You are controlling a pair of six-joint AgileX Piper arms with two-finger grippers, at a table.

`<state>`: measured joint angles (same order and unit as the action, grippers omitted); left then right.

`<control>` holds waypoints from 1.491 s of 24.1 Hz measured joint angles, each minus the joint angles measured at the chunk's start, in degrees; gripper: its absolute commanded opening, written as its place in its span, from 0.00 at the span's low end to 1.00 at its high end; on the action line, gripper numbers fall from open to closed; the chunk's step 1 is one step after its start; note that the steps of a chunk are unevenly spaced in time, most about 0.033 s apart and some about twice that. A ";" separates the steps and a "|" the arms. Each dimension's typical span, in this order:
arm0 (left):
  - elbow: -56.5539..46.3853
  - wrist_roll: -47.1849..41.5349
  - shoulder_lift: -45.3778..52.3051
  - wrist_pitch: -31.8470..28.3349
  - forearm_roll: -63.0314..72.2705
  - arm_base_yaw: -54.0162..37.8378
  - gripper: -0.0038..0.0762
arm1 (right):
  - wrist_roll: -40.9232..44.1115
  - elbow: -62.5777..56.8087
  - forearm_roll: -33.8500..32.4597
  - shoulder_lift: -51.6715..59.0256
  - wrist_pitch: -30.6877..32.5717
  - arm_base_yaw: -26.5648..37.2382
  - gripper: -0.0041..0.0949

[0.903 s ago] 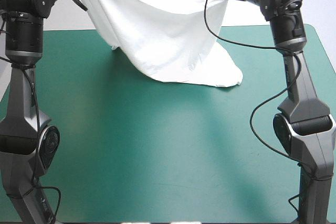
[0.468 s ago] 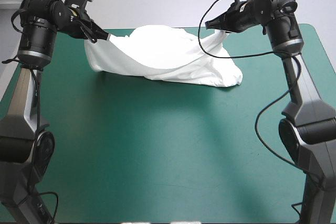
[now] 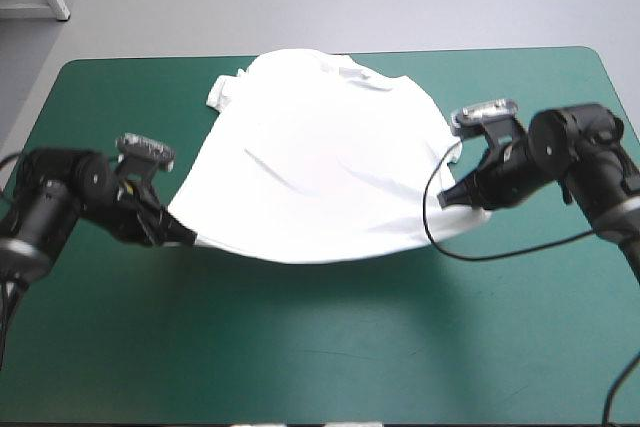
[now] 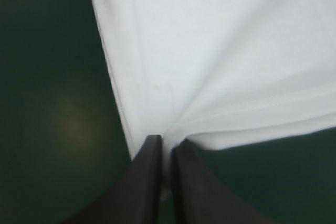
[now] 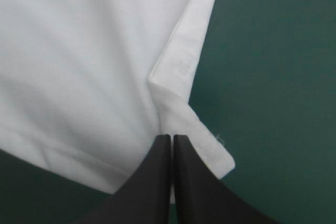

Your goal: Fold the cloth

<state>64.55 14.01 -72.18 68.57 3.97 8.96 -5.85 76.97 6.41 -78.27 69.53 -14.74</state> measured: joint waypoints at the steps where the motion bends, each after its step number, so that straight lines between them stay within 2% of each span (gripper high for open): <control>1: -3.62 -0.12 2.35 -0.13 0.63 0.00 0.07 | 0.00 -3.26 -0.14 1.81 -0.12 0.00 0.02; 5: -16.26 -2.35 13.70 0.63 1.40 0.00 0.07 | 1.16 -17.86 -0.26 9.96 -0.53 0.00 0.02; 11: -21.08 -5.83 26.41 2.46 0.83 0.00 0.07 | 4.86 -31.43 0.61 20.60 -0.76 0.00 0.02; 15: -21.14 -6.83 29.50 2.75 1.16 0.00 0.07 | 5.85 -36.64 3.97 25.75 -1.01 0.00 0.03; 21: -22.86 -6.64 28.88 2.75 1.23 0.00 0.09 | 6.80 -38.69 6.53 30.24 -1.03 -1.35 0.03; 23: -23.69 -5.82 28.58 2.75 1.34 0.00 0.20 | 6.59 -38.69 6.58 30.31 -1.03 -2.45 0.17; 24: -23.80 -5.69 28.52 2.75 1.48 0.00 0.34 | 6.20 -38.69 6.58 30.31 -1.11 -2.63 0.39; 25: -23.85 -5.70 28.48 2.75 2.08 0.00 0.41 | 5.19 -38.76 6.58 30.31 -1.14 -2.71 0.49; 26: -23.85 -5.70 28.48 2.75 2.53 0.00 0.57 | 4.71 -38.76 6.58 30.31 -1.14 -2.71 0.73; 28: -23.85 -5.70 28.48 2.75 4.14 0.00 0.69 | 3.64 -38.76 6.47 30.31 -1.15 -2.75 0.89; 33: -23.85 -6.40 28.48 2.19 4.96 0.00 0.69 | 3.25 -36.99 2.73 30.31 -0.99 -2.82 0.89; 36: -23.79 -7.25 27.72 -6.07 5.15 0.00 0.69 | 3.78 -35.08 2.23 30.31 -1.16 -2.82 0.89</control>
<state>40.76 6.76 -44.46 62.50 9.12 8.96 -2.07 41.88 8.64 -47.95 68.37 -17.56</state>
